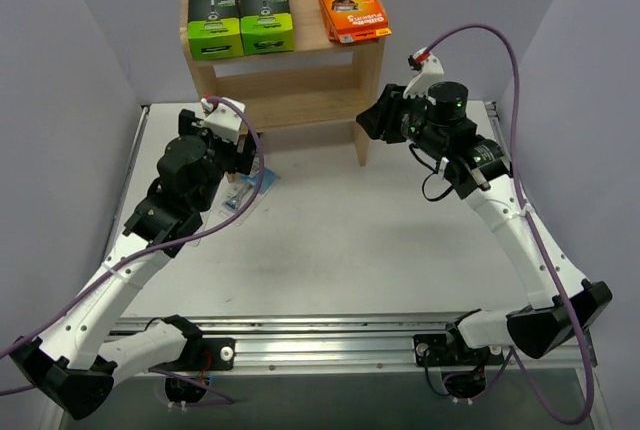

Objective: Place and organize the shaving razors onto the shelf

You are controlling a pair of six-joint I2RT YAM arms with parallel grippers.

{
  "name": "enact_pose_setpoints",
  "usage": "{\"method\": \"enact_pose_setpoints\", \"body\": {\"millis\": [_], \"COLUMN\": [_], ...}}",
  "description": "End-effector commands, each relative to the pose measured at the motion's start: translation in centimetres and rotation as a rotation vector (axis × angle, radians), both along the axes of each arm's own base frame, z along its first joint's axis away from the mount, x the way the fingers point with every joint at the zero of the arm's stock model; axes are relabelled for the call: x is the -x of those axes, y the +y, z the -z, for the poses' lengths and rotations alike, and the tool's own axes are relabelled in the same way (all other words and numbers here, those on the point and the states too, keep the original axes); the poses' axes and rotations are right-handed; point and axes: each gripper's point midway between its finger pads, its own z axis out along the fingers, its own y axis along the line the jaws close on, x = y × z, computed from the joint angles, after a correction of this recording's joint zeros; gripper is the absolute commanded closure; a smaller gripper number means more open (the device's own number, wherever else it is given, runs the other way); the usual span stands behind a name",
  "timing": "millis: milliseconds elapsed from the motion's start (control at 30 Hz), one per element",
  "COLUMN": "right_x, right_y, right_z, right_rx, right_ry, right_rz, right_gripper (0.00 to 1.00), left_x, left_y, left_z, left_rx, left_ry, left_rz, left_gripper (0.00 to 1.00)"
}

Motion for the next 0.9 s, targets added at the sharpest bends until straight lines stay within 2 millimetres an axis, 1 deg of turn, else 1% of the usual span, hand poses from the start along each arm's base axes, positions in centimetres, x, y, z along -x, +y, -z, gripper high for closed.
{"method": "enact_pose_setpoints", "body": {"millis": [0, 33, 67, 100, 133, 200, 233, 267, 300, 333, 367, 400, 433, 467, 500, 567, 667, 700, 767, 800, 867], "right_x": [2.0, 2.2, 2.6, 2.8, 3.1, 3.2, 3.6, 3.6, 3.2, 3.4, 2.3, 2.0, 1.8, 1.5, 1.4, 1.2, 1.3, 1.4, 1.7, 1.8, 2.7], "right_y": [-1.2, -1.1, -0.9, -0.9, -0.7, 0.0, 0.0, 0.3, 1.1, 1.0, 1.6, 1.6, 1.7, 2.0, 2.2, 2.3, 2.9, 2.9, 3.2, 3.1, 4.0], "right_z": [-6.9, -7.9, -8.8, -10.6, -11.5, -12.7, -14.3, -14.9, -14.7, -16.2, -15.7, -15.6, -15.9, -16.0, -16.4, -16.5, -16.9, -17.5, -17.8, -17.9, -18.0], "right_rx": [-0.005, -0.015, -0.024, -0.042, -0.04, -0.029, -0.023, -0.015, 0.002, -0.008, 0.001, 0.001, -0.009, -0.027, -0.043, -0.051, -0.025, 0.012, 0.066, 0.119, 0.175], "right_ry": [-0.161, -0.184, -0.204, -0.244, -0.269, -0.304, -0.353, -0.372, -0.368, -0.395, -0.373, -0.357, -0.356, -0.35, -0.364, -0.373, -0.411, -0.453, -0.501, -0.546, -0.603], "right_rz": [-0.002, -0.005, -0.012, -0.011, -0.017, -0.011, -0.008, -0.004, 0.006, 0.018, 0.027, 0.04, 0.05, 0.058, 0.064, 0.091, 0.069, 0.051, 0.019, 0.007, -0.05], "right_gripper": [0.67, 0.66, 0.67, 0.67, 0.66, 0.66, 0.64, 0.63, 0.62, 0.62, 0.63, 0.64, 0.66, 0.66, 0.66, 0.65, 0.6, 0.6, 0.58, 0.57, 0.54], "left_x": [1.1, 1.1, 1.3, 1.4, 1.4, 1.9, 2.1, 2.3, 2.8, 3.1, 3.3, 3.7, 3.9, 4.0, 4.2, 4.3, 4.5, 4.7, 5.0, 5.2, 5.5], "left_y": [0.2, 0.0, -0.2, -0.3, -0.4, -0.7, -0.8, -0.9, -0.9, -0.8, -0.8, -0.7, -0.6, -0.5, -0.4, -0.3, -0.7, -0.9, -1.2, -1.1, -1.0], "left_z": [-3.0, -2.5, -2.7, -2.6, -2.0, -1.6, -1.3, -0.5, -0.5, -0.2, 0.0, 0.5, 0.7, 0.8, 1.4, 1.9, 2.2, 2.1, 1.9, 1.7, 1.6], "left_rx": [0.206, 0.211, 0.231, 0.237, 0.239, 0.254, 0.26, 0.265, 0.271, 0.275, 0.276, 0.275, 0.276, 0.277, 0.275, 0.271, 0.261, 0.264, 0.264, 0.264, 0.252], "left_ry": [-0.086, -0.077, -0.081, -0.081, -0.071, -0.06, -0.051, -0.031, -0.03, -0.024, -0.023, -0.021, -0.023, -0.025, -0.021, -0.022, -0.017, -0.019, -0.026, -0.033, -0.047], "left_rz": [0.044, 0.055, 0.08, 0.086, 0.091, 0.112, 0.119, 0.126, 0.141, 0.144, 0.148, 0.154, 0.154, 0.155, 0.154, 0.148, 0.157, 0.168, 0.187, 0.187, 0.185], "left_gripper": [0.06, 0.06, 0.06, 0.06, 0.06, 0.06, 0.06, 0.06, 0.06, 0.06, 0.06, 0.06, 0.06, 0.06, 0.06, 0.06, 0.06, 0.06, 0.06, 0.06, 0.06]}}
